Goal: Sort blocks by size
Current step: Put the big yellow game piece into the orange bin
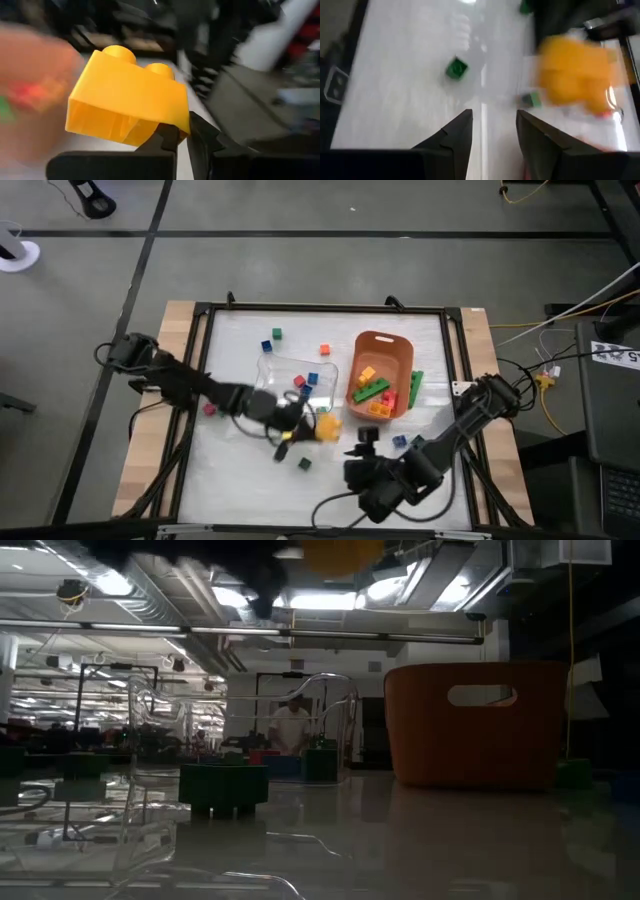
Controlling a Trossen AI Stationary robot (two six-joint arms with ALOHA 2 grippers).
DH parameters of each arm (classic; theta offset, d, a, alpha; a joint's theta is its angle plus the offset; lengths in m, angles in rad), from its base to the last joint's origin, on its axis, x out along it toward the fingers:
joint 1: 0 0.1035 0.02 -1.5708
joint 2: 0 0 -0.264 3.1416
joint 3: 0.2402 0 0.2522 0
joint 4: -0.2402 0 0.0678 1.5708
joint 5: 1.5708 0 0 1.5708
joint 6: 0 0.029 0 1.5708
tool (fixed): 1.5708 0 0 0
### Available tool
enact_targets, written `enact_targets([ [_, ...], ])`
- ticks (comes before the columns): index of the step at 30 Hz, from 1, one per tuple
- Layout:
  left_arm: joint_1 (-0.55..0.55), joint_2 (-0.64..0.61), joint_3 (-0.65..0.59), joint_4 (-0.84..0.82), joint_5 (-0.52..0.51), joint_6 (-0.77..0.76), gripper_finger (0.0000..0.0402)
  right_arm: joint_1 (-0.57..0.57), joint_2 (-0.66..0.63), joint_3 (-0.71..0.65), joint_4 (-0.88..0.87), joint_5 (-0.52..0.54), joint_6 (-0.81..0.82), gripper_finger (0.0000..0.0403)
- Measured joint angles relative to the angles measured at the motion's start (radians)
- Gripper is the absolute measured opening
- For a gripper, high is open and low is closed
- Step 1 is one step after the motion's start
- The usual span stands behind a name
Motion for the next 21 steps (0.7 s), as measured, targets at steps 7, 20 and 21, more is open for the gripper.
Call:
enact_targets([
  [7,0.204,0.056,0.077,0.059,-0.001,0.197,0.0020,0.055,0.000,-0.001,-0.207,0.015,0.266,0.0154],
  [20,0.316,0.338,0.292,0.049,0.016,0.270,0.0042,0.127,0.003,-0.001,-0.384,0.038,0.601,0.0154],
  [21,0.316,0.352,0.308,0.049,0.015,0.270,0.0052,0.129,0.005,-0.001,-0.397,0.036,0.640,0.0154],
])
